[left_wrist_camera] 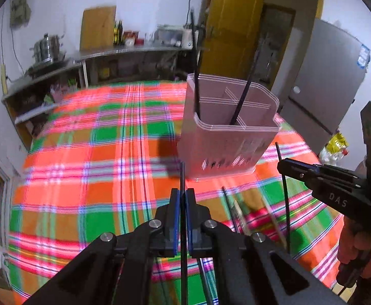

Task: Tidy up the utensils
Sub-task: 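Raise the held chopsticks upright with both tools and lower them into the basket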

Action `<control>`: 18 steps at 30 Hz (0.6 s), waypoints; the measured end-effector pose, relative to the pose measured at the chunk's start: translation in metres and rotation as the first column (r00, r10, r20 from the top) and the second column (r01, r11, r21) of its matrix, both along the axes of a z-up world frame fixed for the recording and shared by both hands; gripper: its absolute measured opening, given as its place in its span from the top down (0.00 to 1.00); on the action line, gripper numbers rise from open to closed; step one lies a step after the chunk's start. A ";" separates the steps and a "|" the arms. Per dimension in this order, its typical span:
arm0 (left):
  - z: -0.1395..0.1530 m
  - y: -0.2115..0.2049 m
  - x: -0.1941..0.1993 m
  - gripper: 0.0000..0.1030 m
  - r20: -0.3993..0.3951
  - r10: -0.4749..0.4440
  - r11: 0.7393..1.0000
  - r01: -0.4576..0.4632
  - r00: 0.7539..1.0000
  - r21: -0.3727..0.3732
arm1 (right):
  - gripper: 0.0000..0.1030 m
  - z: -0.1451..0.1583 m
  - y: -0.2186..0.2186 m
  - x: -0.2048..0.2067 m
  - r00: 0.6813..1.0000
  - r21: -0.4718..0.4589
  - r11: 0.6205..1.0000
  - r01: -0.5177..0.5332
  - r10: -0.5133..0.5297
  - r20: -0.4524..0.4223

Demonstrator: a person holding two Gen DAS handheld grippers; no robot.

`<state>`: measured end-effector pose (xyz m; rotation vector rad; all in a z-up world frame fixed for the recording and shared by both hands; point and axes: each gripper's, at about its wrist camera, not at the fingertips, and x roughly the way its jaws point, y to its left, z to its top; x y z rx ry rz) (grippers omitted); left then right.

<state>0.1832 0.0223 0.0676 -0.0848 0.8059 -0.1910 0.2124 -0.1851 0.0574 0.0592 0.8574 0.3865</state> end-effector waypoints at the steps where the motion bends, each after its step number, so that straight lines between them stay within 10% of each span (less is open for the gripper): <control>1: 0.008 0.000 -0.001 0.96 0.015 -0.002 1.000 0.002 1.000 0.000 | 0.95 0.008 0.000 -0.002 1.000 0.003 1.000 0.000 0.000 0.018; 18: 0.083 -0.005 -0.028 0.96 0.150 -0.018 1.000 0.016 0.988 0.018 | 0.96 0.080 -0.014 -0.030 0.981 0.038 0.999 0.012 -0.019 0.191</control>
